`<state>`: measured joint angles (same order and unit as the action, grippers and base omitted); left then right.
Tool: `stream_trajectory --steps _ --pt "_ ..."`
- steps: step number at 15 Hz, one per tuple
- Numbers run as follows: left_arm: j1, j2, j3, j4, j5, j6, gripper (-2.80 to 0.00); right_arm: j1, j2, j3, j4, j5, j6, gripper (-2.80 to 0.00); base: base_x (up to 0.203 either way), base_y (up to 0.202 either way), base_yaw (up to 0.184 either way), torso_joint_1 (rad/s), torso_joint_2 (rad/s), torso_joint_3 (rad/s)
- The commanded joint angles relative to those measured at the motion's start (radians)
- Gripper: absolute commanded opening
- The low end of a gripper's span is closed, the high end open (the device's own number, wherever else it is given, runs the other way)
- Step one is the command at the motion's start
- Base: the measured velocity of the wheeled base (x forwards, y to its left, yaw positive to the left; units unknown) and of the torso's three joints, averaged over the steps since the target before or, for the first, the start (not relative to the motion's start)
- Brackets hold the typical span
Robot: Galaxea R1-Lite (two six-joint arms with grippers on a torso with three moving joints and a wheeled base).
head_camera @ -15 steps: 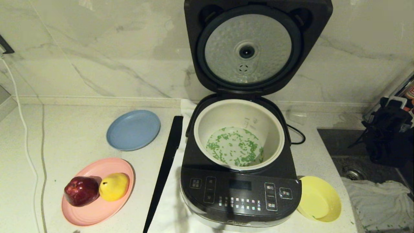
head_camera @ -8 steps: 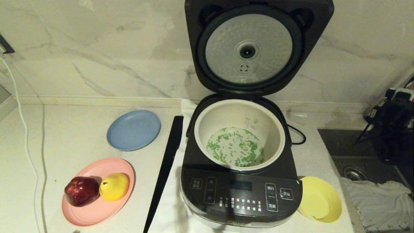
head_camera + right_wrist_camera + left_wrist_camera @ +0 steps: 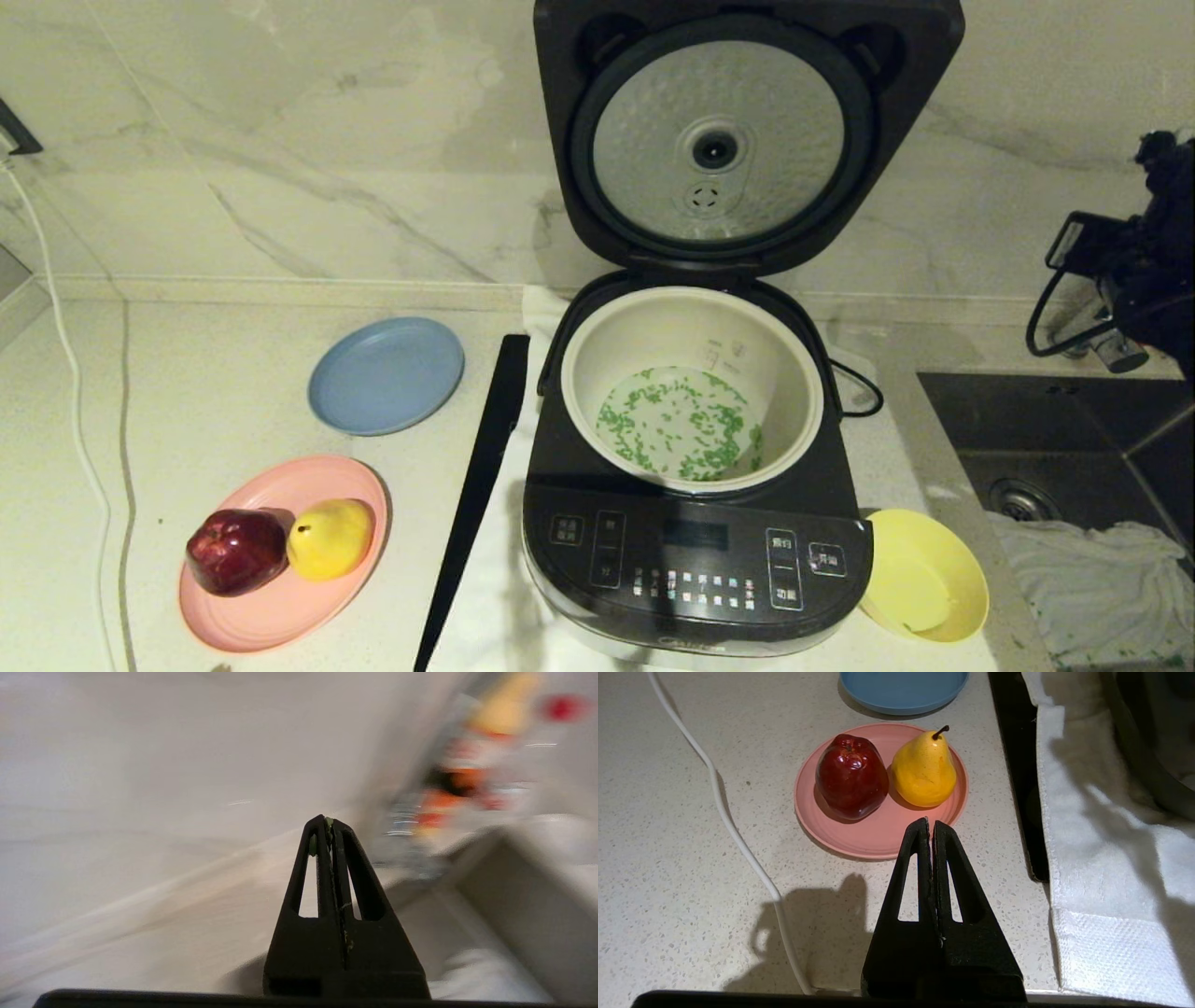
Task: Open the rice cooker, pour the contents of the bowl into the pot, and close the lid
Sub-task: Close the rice cooker
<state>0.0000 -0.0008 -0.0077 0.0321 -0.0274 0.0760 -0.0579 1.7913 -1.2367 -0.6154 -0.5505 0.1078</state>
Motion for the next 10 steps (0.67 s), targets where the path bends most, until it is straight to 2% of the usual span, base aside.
stream_trajectory --steps 1,2,4,6,8,10 --pt "0.0 0.001 0.0 0.0 0.0 0.001 -2.8 0.04 -0.108 -0.201 0.417 0.084 0.136 -2.8 0.0 0.0 0.0 0.0 0.0 0.0" --pt "0.0 0.001 0.0 0.0 0.0 0.001 -2.8 0.047 -0.112 -0.301 0.553 0.147 0.2 -2.8 0.0 0.0 0.0 0.0 0.0 0.0" --pt "0.0 0.001 0.0 0.0 0.0 0.001 -2.8 0.055 -0.109 -0.458 0.761 0.37 0.347 -2.8 0.0 0.0 0.0 0.0 0.0 0.0" --pt "0.0 0.001 0.0 0.0 0.0 0.001 -2.8 0.057 -0.107 -0.521 0.844 0.605 0.485 -2.8 0.0 0.0 0.0 0.0 0.0 0.0" --pt "0.0 0.001 0.0 0.0 0.0 0.001 -2.8 0.054 -0.089 -0.541 0.839 0.707 0.519 -2.8 0.0 0.0 0.0 0.0 0.0 0.0" --pt "0.0 0.001 0.0 0.0 0.0 0.001 -2.8 0.053 -0.052 -0.586 0.807 0.758 0.565 -2.8 0.0 0.0 0.0 0.0 0.0 0.0"
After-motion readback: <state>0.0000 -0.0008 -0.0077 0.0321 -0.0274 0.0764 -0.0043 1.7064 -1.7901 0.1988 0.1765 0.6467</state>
